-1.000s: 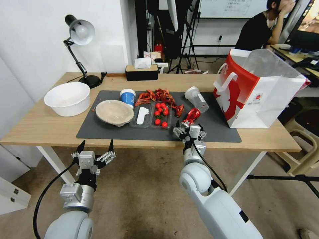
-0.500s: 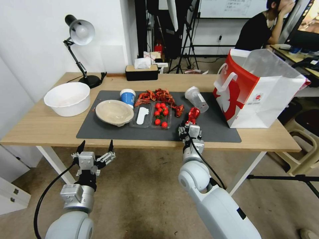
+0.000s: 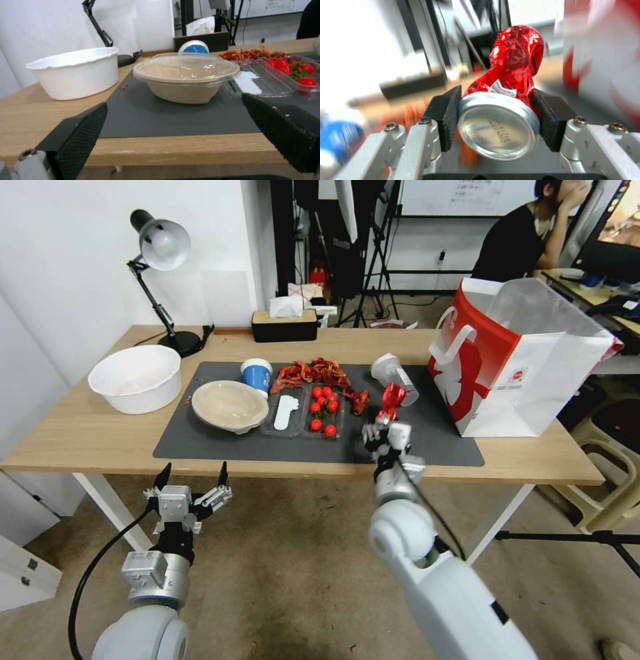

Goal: Pick up the trash from the table and place it into the takeout bag.

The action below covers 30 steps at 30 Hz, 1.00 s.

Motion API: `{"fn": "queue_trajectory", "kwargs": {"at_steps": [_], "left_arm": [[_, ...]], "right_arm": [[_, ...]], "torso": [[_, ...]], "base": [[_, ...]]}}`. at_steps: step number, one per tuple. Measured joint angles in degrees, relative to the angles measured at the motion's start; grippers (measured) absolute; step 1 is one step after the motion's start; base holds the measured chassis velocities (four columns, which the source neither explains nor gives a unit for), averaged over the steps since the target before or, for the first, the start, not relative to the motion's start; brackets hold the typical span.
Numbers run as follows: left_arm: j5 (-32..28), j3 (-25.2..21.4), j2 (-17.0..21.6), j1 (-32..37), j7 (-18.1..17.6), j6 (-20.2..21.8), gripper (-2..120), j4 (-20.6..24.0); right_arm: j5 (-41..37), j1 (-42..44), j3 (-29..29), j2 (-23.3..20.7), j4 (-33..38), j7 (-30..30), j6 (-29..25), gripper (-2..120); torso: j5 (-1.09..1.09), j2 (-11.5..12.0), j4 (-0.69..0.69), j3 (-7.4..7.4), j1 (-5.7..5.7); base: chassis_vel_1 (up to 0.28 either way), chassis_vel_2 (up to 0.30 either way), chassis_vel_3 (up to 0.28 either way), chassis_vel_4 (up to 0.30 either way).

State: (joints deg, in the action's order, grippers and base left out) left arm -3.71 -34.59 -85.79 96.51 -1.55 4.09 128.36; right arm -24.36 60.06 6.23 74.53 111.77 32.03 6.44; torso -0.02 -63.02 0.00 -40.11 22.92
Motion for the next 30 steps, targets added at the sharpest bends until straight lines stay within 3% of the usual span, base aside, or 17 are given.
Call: {"fn": "queue_trajectory", "kwargs": {"at_steps": [3, 11, 17, 22, 24, 30], "left_arm": [[0.7, 0.2, 0.0, 0.0, 0.0, 0.0, 100, 0.0], [1.1, 0.4, -0.1, 0.0, 0.0, 0.0, 100, -0.1], [1.2, 0.5, -0.2, 0.0, 0.0, 0.0, 100, 0.0], [1.2, 0.5, -0.2, 0.2, 0.0, 0.0, 100, 0.2], [1.2, 0.5, -0.2, 0.3, 0.1, -0.1, 100, 0.3], [1.3, 0.5, -0.2, 0.5, 0.1, -0.5, 100, 0.4]], "right_arm": [[-2.0, -0.8, 3.9, -2.4, 4.6, -4.0, -2.4, 48], [-7.3, -4.3, 9.2, -6.5, 9.3, -6.6, -3.6, 48], [-11.7, -10.2, 15.3, -11.0, 8.0, -6.8, -3.3, 48], [-14.7, -16.0, 19.0, -14.1, 2.5, -1.5, 0.8, 48], [-15.8, -18.4, 20.0, -14.8, -0.7, 3.8, 5.6, 48], [-17.6, -20.3, 19.6, -14.2, -3.8, 9.9, 10.9, 65]], "torso": [[0.01, 0.0, -0.02, 0.00, 0.00], [0.02, 0.0, 0.00, 0.00, 0.00], [0.00, 0.0, -0.01, 0.00, 0.00], [-0.01, 0.0, 0.00, 0.00, 0.00], [0.00, 0.0, -0.01, 0.00, 0.00], [0.01, 0.0, 0.00, 0.00, 0.00]], "base": [[0.000, 0.000, 0.000, 0.000], [0.000, 0.000, 0.000, 0.000], [0.000, 0.000, 0.000, 0.000], [0.000, 0.000, 0.000, 0.000], [0.000, 0.000, 0.000, 0.000], [0.000, 0.000, 0.000, 0.000]]}}
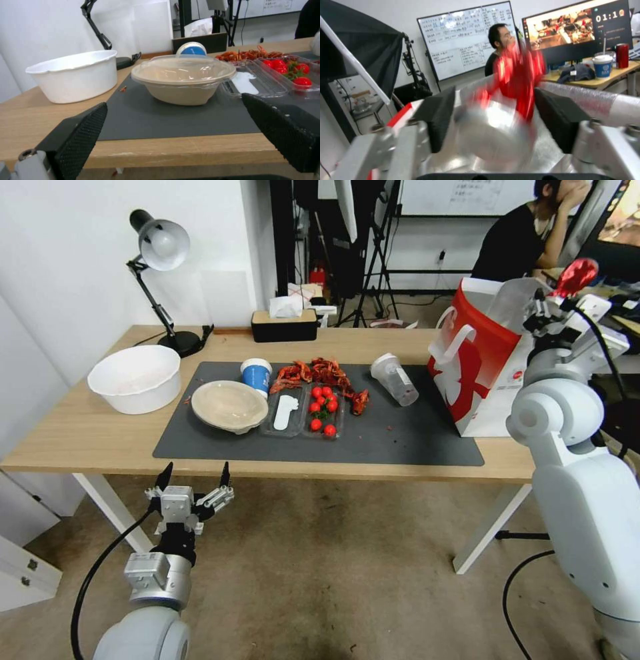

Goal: Pick up the trash from the table and place it into the takeout bag.

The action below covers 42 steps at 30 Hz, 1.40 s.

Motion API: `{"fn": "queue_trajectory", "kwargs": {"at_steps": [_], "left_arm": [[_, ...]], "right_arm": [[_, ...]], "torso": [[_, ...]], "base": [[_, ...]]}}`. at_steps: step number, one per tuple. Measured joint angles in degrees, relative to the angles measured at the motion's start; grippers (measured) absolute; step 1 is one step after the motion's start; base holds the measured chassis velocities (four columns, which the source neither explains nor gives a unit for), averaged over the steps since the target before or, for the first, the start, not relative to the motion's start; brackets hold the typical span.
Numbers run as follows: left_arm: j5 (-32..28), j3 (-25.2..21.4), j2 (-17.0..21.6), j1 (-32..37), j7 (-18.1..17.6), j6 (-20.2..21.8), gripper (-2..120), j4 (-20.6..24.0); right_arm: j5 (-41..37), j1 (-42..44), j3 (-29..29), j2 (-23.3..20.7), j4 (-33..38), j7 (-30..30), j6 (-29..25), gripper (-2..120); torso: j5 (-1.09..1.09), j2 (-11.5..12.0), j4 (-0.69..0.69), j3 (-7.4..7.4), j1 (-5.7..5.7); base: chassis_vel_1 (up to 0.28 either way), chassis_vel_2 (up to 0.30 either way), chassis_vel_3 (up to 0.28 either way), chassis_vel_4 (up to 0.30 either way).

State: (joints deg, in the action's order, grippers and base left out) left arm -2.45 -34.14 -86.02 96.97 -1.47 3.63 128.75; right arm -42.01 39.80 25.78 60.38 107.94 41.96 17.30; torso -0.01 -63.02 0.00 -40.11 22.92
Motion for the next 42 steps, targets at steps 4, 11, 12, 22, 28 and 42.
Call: {"fn": "queue_trajectory", "kwargs": {"at_steps": [4, 11, 12, 22, 28, 42], "left_arm": [[0.0, -0.1, 0.0, 0.1, 0.0, -0.1, 100, 0.1], [0.1, 0.0, 0.0, 0.1, 0.0, -0.2, 100, 0.2], [0.1, 0.0, 0.0, 0.1, 0.0, -0.2, 100, 0.2], [0.0, -0.1, 0.2, 0.2, 0.0, -0.4, 100, 0.1], [0.0, 0.0, 0.3, 0.1, 0.1, -0.7, 100, -0.1], [-0.4, 0.0, 0.7, -0.2, 0.0, -1.5, 100, -1.1]], "right_arm": [[0.0, -0.4, -0.3, 0.6, -0.7, 0.4, 0.4, 80], [-5.8, 0.5, 0.0, 0.2, 2.5, -6.0, -6.4, 100], [-6.2, 1.3, 0.2, 0.1, 3.6, -7.9, -7.4, 100], [-1.7, 16.2, -1.1, -0.2, 15.3, -22.6, -14.4, 100], [12.1, 29.4, -3.3, 0.5, 19.1, -27.3, -18.0, 100], [34.4, 52.9, -7.9, 4.6, 17.5, -19.6, -26.1, 100]], "torso": [[0.01, 0.0, 0.00, 0.00, 0.00], [0.02, 0.0, 0.01, 0.00, 0.00], [0.02, 0.0, 0.01, 0.00, 0.00], [0.01, 0.0, 0.00, 0.01, -0.01], [0.00, 0.0, -0.01, 0.02, -0.01], [0.02, 0.0, -0.01, 0.01, -0.02]], "base": [[0.000, 0.000, 0.000, 0.000], [0.000, 0.000, 0.000, 0.000], [0.000, 0.000, 0.000, 0.000], [0.000, 0.000, 0.000, 0.000], [0.000, 0.000, 0.000, 0.000], [0.000, 0.000, 0.000, 0.000]]}}
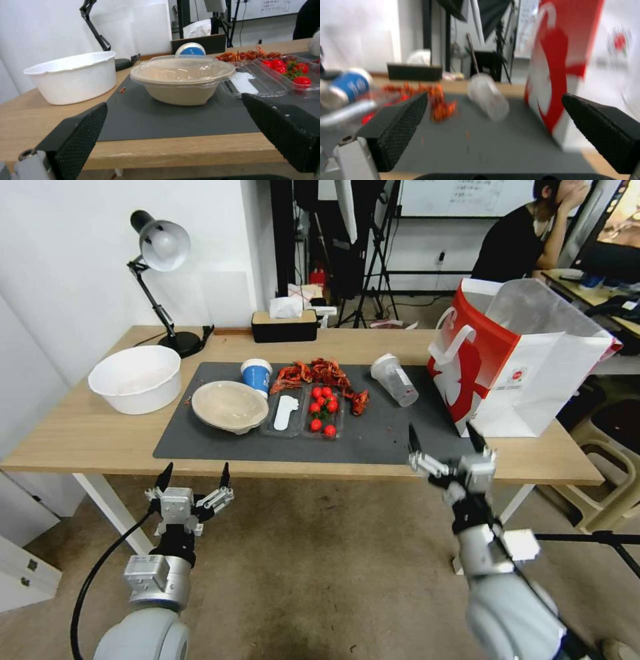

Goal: Pick up the trash from the table and place it into the takeout bag.

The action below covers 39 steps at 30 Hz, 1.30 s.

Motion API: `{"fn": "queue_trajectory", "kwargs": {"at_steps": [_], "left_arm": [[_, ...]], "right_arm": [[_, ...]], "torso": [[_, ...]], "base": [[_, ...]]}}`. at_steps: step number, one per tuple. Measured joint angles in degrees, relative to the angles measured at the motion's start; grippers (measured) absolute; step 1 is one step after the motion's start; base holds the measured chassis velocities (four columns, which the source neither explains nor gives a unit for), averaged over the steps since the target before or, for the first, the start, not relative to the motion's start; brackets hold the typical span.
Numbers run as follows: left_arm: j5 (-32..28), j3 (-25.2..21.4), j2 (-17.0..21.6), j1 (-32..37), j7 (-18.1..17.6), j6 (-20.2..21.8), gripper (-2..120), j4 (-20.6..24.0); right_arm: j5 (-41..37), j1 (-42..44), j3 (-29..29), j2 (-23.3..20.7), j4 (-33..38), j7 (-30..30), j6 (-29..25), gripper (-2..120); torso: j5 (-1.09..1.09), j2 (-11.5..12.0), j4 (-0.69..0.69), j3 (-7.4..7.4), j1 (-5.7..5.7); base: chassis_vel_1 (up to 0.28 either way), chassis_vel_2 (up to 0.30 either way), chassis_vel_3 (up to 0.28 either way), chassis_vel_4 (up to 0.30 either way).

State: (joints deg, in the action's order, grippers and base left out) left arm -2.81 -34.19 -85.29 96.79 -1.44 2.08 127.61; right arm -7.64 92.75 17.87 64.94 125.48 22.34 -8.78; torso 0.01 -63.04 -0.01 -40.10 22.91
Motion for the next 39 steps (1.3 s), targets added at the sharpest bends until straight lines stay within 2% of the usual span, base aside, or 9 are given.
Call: {"fn": "queue_trajectory", "kwargs": {"at_steps": [7, 20, 28, 32, 33, 39], "left_arm": [[-0.2, 0.0, 0.3, -0.3, 0.0, 0.0, 100, -0.5], [-0.2, 0.0, 0.3, -0.5, -0.1, 0.0, 100, -1.0], [-0.2, 0.0, 0.2, -0.5, -0.1, -0.2, 100, -1.0], [-0.2, 0.0, 0.2, -0.5, -0.1, -0.3, 100, -1.1], [-0.2, 0.0, 0.2, -0.5, -0.1, -0.3, 100, -1.1], [-0.1, 0.0, 0.1, -0.5, -0.1, -0.3, 100, -1.2]], "right_arm": [[2.2, 2.6, -3.7, 1.5, -4.5, 4.8, -2.9, 100], [0.9, 1.1, -4.1, 2.2, -6.0, 5.5, -3.5, 100], [-7.5, -6.9, -2.4, 0.5, -5.6, 4.1, 0.6, 100], [-16.5, -14.2, -2.0, -1.4, -7.3, 1.6, 4.3, 100], [-16.5, -14.2, -2.0, -1.4, -7.3, 1.6, 4.3, 100], [-24.1, -27.1, -2.4, -3.8, -14.8, -1.9, 7.6, 100]], "torso": [[-0.01, 0.0, 0.02, -0.01, 0.01], [-0.01, 0.0, 0.01, -0.01, 0.01], [-0.01, 0.0, 0.02, -0.01, 0.01], [-0.01, 0.0, 0.02, -0.01, 0.01], [-0.01, 0.0, 0.02, -0.01, 0.01], [-0.01, 0.0, 0.01, -0.02, 0.02]], "base": [[0.000, 0.000, 0.000, 0.000], [0.000, 0.000, 0.000, 0.000], [0.000, 0.000, 0.000, 0.000], [0.000, 0.000, 0.000, 0.000], [0.000, 0.000, 0.000, 0.000], [0.000, 0.000, 0.000, 0.000]]}}
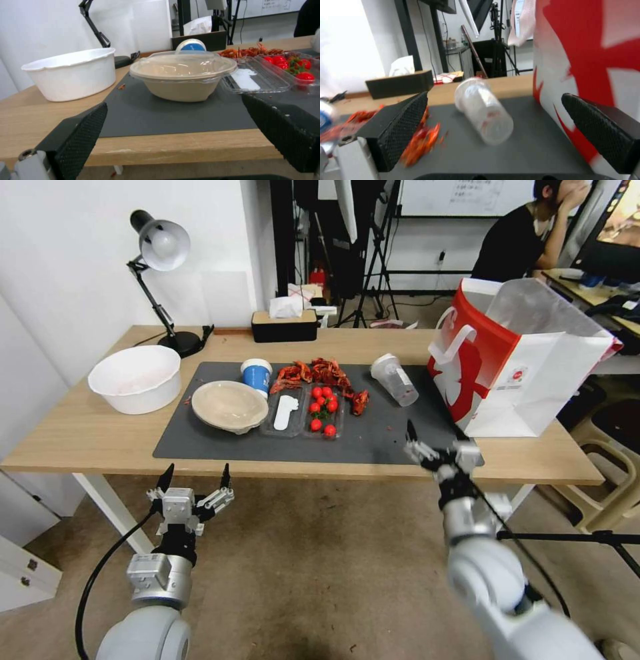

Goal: Pick up the trash from the table and place it into the takeout bag.

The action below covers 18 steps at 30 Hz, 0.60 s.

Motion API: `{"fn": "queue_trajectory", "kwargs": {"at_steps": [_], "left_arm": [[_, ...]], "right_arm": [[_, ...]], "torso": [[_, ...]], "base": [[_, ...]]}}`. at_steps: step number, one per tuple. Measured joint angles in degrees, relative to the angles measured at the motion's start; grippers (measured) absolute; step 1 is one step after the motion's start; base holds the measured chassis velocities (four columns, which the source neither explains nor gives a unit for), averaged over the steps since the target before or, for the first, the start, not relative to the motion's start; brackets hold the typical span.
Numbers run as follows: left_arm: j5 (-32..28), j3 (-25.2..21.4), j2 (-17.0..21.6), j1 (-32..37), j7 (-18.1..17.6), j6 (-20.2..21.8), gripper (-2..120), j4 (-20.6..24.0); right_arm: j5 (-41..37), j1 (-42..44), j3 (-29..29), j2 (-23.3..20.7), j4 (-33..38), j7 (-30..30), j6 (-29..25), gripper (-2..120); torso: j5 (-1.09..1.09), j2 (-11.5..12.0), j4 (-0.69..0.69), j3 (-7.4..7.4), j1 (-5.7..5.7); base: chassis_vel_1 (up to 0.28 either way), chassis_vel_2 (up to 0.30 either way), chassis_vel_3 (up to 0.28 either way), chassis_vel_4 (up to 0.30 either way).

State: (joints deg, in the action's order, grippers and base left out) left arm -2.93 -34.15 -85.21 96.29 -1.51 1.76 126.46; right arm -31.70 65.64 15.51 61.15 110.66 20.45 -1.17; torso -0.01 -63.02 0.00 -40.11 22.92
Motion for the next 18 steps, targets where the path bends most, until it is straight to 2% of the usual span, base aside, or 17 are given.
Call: {"fn": "queue_trajectory", "kwargs": {"at_steps": [10, 13, 18], "left_arm": [[0.1, -0.1, 0.0, 0.0, 0.0, -0.1, 100, -0.3], [0.2, -0.1, -0.1, 0.0, 0.0, -0.3, 100, -0.5], [0.2, -0.2, -0.1, 0.1, 0.0, -0.7, 100, -0.7]], "right_arm": [[-8.1, -12.7, -3.5, -0.6, -9.1, -0.4, 4.5, 98], [-11.5, -17.2, -6.6, 0.5, -13.2, 1.6, 6.8, 96], [-12.0, -20.1, -8.6, 1.8, -16.6, 3.7, 8.7, 95]], "torso": [[0.01, 0.0, 0.00, 0.00, 0.01], [0.01, 0.0, 0.00, 0.00, 0.01], [0.01, 0.0, 0.00, 0.00, 0.01]], "base": [[0.000, 0.000, 0.000, 0.000], [0.000, 0.000, 0.000, 0.000], [0.000, 0.000, 0.000, 0.000]]}}
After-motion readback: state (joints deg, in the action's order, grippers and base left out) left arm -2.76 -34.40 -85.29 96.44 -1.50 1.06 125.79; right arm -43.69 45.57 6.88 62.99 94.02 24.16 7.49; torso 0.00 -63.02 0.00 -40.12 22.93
